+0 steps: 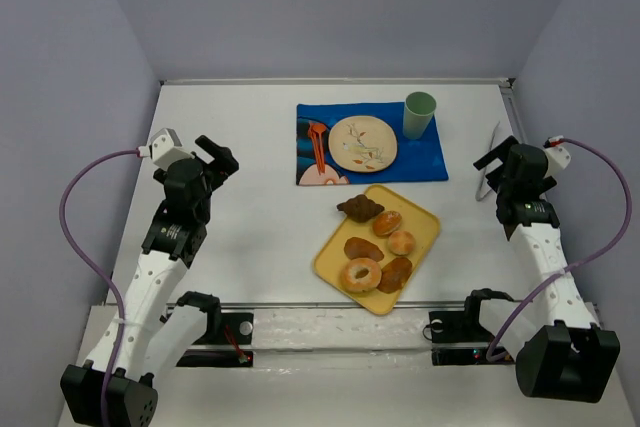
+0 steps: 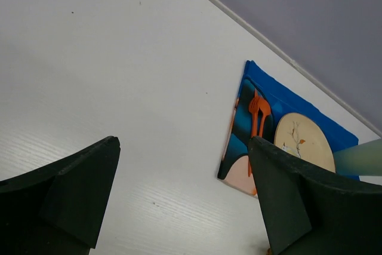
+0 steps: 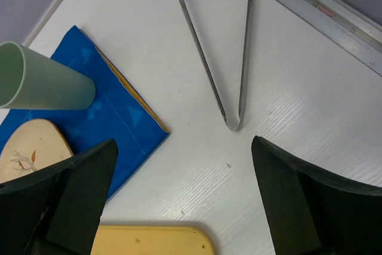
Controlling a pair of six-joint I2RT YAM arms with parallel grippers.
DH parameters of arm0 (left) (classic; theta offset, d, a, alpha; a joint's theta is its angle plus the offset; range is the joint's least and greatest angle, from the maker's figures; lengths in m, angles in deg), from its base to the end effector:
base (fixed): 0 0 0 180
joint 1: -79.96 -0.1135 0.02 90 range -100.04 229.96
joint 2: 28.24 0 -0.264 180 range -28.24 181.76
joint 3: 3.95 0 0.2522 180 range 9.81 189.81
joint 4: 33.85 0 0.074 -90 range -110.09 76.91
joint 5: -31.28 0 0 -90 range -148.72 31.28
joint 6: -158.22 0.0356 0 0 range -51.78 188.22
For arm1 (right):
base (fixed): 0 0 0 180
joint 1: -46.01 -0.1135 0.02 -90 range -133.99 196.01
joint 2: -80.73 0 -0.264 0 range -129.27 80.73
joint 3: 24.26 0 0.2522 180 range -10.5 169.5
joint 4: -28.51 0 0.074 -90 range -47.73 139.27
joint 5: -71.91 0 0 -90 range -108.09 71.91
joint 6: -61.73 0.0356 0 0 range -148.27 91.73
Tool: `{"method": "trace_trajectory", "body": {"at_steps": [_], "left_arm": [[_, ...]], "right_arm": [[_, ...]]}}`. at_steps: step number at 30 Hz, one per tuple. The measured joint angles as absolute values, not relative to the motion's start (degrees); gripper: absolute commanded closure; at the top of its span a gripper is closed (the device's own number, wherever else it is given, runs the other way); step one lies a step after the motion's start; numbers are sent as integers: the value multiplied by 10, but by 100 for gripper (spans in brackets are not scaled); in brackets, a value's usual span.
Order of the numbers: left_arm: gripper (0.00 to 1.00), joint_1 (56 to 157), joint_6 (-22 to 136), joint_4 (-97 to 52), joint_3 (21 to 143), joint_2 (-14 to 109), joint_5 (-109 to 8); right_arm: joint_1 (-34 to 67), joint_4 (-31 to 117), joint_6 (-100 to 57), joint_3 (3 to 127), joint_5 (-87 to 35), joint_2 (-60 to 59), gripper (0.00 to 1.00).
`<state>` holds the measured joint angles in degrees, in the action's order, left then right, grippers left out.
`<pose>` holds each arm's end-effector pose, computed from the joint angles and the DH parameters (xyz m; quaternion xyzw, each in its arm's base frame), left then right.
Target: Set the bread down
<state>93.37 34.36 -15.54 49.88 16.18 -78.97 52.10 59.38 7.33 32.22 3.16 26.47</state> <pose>0.1841 -0.0312 0.3229 -0.2453 0.7158 -0.1342 0.6399 0.2093 -0.0353 0.2862 0.3887 0.7565 -0.0256 0.5253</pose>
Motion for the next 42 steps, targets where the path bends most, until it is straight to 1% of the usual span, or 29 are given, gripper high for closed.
{"method": "trace_trajectory", "body": {"at_steps": [12,17,25,31,42], "left_arm": [[1,934,344,-155,499,162,-796],[1,934,347,-155,499,164,-800],[1,934,349,-156,499,180,-808],[1,934,349,-156,499,190,-813],[1,934,349,-158,499,196,-815]], "right_arm": [[521,596,64,317,36,261,0],[521,597,65,318,43,239,0],[548,624,45,381,33,80,0],[570,635,19,423,25,27,0],[625,634,-27,550,-45,-206,0]]}}
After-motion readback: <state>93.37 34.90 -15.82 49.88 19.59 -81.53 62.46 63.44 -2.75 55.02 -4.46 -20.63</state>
